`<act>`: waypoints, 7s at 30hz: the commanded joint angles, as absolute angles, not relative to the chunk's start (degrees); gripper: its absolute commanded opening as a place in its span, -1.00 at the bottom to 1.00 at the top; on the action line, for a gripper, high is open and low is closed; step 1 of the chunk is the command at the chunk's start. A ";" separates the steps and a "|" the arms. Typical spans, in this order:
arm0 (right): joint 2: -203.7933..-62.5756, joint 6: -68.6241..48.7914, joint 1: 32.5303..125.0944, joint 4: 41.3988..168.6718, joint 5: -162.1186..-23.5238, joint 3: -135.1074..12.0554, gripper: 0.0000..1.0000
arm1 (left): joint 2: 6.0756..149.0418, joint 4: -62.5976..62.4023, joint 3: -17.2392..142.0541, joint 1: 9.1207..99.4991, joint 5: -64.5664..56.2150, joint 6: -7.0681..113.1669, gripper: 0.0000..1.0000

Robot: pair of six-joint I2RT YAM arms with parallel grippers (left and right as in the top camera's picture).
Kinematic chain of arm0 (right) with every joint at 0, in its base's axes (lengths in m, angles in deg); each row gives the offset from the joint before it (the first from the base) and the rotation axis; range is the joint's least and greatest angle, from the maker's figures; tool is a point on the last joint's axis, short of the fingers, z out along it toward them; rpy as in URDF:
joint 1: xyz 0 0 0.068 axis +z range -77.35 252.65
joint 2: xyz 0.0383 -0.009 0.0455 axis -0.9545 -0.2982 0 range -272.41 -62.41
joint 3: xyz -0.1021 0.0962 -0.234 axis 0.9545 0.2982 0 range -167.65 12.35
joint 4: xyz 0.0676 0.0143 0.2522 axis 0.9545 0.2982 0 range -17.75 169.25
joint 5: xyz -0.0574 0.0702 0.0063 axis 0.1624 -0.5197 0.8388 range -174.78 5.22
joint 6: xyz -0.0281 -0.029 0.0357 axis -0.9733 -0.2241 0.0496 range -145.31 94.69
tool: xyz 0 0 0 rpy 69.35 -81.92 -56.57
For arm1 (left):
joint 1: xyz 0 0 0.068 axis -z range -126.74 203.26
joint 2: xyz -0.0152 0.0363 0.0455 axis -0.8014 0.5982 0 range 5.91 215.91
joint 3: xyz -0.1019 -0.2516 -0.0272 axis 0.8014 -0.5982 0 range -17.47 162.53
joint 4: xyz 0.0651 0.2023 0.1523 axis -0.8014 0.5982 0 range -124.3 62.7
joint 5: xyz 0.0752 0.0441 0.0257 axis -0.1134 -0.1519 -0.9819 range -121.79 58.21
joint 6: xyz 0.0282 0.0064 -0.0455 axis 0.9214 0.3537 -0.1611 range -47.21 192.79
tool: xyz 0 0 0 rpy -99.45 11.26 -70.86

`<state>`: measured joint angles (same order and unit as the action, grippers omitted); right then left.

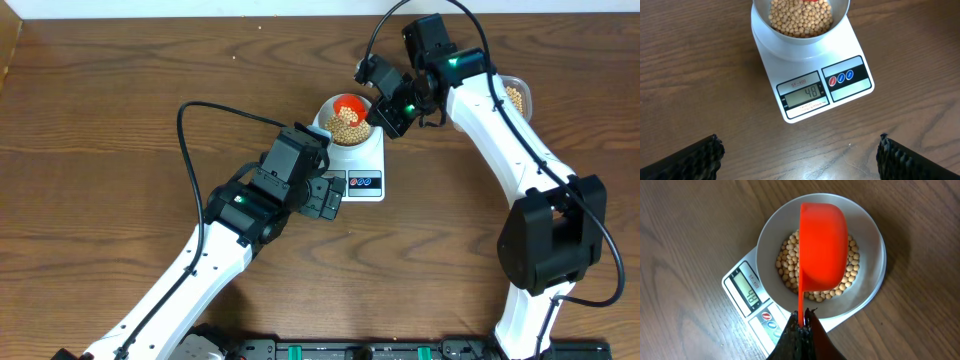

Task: Scoop item into bowl and weigh 50g on scale
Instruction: 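Tilt the red scoop to pour a small amount into the bowl, then move the red scoop back right into the soybean tub, then dip the red scoop into the soybeans and lift it, then carry the red scoop left toward the grey bowl on the scale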

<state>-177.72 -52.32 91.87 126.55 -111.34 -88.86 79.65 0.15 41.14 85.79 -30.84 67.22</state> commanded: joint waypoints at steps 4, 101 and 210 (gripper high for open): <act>-175.88 -53.24 92.09 126.44 -111.30 -89.71 -0.98 | 79.62 0.13 41.38 85.82 -30.97 67.77 0.99; -175.88 -56.27 53.32 135.71 -150.95 -89.69 -0.98 | 79.62 0.13 41.38 85.82 -30.97 67.79 0.99; -164.78 -52.58 81.91 127.10 -113.66 -89.45 -0.98 | 79.62 0.13 41.38 85.82 -30.97 67.77 0.99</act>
<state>-164.47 -48.52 81.25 127.38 -112.42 -88.97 79.65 0.15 41.14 85.79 -30.84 67.22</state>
